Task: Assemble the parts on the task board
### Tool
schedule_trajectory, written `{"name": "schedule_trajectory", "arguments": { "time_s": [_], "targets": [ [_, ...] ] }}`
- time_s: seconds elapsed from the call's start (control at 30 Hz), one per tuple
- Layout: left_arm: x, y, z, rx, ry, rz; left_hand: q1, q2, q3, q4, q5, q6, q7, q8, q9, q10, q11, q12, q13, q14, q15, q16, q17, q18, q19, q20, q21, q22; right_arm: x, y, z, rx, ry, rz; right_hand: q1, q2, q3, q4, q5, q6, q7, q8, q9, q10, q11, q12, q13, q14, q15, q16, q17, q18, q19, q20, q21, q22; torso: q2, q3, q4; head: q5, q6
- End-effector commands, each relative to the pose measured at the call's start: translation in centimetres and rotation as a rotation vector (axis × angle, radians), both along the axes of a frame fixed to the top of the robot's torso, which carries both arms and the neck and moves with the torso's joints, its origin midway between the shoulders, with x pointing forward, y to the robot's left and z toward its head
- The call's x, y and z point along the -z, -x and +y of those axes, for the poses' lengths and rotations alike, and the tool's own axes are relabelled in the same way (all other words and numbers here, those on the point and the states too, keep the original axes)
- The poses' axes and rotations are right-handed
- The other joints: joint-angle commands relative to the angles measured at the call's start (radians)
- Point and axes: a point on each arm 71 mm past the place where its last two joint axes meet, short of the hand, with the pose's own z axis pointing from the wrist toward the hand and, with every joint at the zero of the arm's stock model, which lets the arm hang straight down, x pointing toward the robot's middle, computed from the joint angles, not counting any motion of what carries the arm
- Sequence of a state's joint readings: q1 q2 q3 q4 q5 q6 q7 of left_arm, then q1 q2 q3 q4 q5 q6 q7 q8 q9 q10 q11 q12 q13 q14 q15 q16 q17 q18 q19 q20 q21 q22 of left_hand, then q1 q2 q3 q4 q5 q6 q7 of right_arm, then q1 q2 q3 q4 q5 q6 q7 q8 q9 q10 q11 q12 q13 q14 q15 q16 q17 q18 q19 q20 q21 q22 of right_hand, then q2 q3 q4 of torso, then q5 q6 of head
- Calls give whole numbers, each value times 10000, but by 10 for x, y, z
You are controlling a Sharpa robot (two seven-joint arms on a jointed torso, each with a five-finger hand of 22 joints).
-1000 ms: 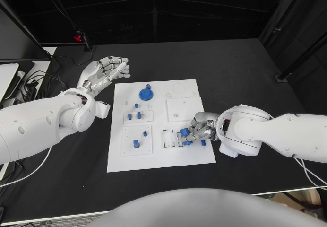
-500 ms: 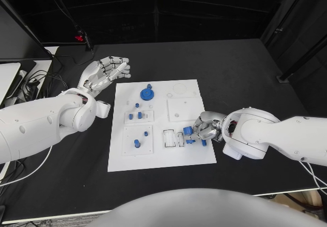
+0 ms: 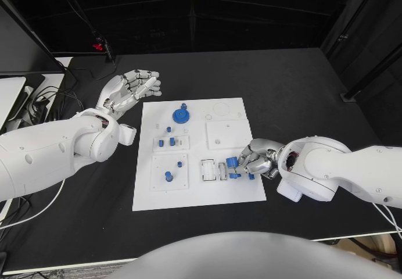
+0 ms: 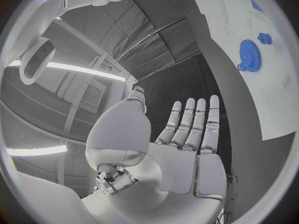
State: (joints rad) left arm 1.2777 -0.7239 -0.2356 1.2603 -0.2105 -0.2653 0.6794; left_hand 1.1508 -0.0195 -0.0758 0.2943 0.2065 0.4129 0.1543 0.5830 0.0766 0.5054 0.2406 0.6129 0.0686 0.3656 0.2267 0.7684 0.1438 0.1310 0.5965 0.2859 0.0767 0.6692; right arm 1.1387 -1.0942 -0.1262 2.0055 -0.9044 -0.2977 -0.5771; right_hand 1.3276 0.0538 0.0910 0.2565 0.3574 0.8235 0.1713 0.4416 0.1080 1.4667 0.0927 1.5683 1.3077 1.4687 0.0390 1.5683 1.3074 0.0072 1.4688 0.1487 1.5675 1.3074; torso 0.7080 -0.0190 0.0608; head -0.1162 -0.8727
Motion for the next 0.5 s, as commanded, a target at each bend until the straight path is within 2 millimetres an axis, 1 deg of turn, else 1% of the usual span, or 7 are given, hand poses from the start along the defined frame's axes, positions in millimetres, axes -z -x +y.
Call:
{"name": "schedule_trajectory", "arguments": {
  "time_s": [0.03, 0.13, 0.3, 0.5],
  "targets": [
    [-4, 1, -1, 200, 240, -401, 29, 96, -41, -4, 57, -68, 1309, 64, -17, -61, 18, 35, -15, -42, -13, 56, -9, 1, 22, 17, 31, -17, -1, 2, 6, 59, -885, 296, -21, -120, 743, -737, 60, 221, -142, 50, 8, 1041, -10, 25, 2631, 1021, -14, 25, 2634, -72, 1020, -22, 33, 2634, 12, 4, 16, 18, 1],
    [-3, 1, -2, 209, 241, -397, 29, 96, -41, -4, 57, -68, 1309, 64, -17, -61, 18, 35, -15, -42, -13, 56, -9, 1, 22, 17, 31, -17, -1, 2, 10, -3, -1198, 393, -42, -131, 734, -726, 67, 234, -142, 44, 7, 1041, -10, 25, 2631, 1021, -14, 25, 2634, -72, 1020, -21, 33, 2634, 6, 0, 14, 68, 1],
    [-3, 1, -3, 227, 247, -388, 29, 111, -42, -6, 57, -77, 1310, 72, -18, -66, 19, 41, -15, -45, -12, 62, -17, -1, 19, 17, 29, -21, -2, 2, 15, -115, -1636, 418, -77, -145, 718, -706, 103, 271, -149, 37, 8, 1041, -14, 25, 2631, 1021, -13, 25, 2634, -72, 1020, -20, 33, 2634, 11, 7, 14, 148, 1],
    [-3, 0, -2, 217, 240, -380, 29, 111, -42, -6, 57, -77, 1310, 72, -18, -66, 19, 41, -15, -45, -12, 62, -17, -1, 19, 17, 29, -21, -2, 2, 20, -231, -2056, 607, -120, -179, 686, -685, 144, 298, -151, 17, 5, 1041, -18, 25, 2631, 1021, -15, 25, 2634, -72, 1020, -21, 33, 2634, 8, -4, 1, 211, 1]
  ]
}}
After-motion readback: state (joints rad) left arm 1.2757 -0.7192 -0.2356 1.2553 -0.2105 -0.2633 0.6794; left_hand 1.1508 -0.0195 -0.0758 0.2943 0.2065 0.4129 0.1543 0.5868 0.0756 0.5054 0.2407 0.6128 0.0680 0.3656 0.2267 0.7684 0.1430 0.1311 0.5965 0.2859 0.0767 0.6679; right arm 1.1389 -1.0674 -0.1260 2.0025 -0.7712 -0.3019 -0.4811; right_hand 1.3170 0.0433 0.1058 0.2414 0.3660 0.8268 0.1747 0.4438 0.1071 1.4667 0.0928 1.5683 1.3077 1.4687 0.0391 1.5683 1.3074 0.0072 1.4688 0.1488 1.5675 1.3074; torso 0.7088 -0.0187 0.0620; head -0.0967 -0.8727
